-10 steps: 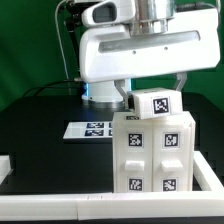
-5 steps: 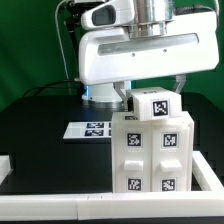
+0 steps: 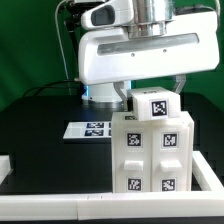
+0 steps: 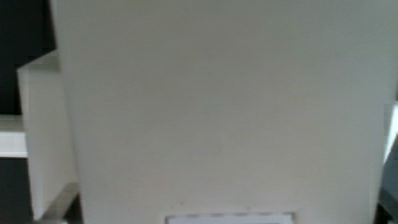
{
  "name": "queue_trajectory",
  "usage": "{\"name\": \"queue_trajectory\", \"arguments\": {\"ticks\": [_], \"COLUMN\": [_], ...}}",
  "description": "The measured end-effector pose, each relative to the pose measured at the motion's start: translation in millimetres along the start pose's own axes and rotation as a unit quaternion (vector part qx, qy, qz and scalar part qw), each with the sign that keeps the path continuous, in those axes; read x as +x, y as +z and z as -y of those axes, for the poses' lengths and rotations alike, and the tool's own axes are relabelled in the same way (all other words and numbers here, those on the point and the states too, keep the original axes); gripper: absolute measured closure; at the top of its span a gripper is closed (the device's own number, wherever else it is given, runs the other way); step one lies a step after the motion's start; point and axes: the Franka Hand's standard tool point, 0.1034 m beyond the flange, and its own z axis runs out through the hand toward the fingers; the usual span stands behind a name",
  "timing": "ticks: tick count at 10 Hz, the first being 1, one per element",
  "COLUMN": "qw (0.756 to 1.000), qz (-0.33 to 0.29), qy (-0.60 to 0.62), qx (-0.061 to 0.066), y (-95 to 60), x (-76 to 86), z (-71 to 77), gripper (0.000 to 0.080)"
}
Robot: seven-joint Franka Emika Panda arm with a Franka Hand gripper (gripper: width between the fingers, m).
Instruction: Assemble cabinet
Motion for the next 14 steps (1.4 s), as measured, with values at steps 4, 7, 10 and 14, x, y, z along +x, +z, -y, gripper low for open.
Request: {"name": "queue_trajectory", "arguments": {"ticks": [4,7,10,14], "qw": [0.992,0.962,0.908,0.829], "qz": [-0.004,-0.017,-0.013,-0.001], "qy": [0.128,0.272,0.419,0.558], "qx": [0.004,0.012,0.028,0.038], "y": [0.8,1.7,2.8,3.9], "x": [0.1,0.6,0.4,-0.5], "z": [1.9,6.8,16.2,21.2], "gripper": [0.0253,0.0253,0.0253,0.0253]}}
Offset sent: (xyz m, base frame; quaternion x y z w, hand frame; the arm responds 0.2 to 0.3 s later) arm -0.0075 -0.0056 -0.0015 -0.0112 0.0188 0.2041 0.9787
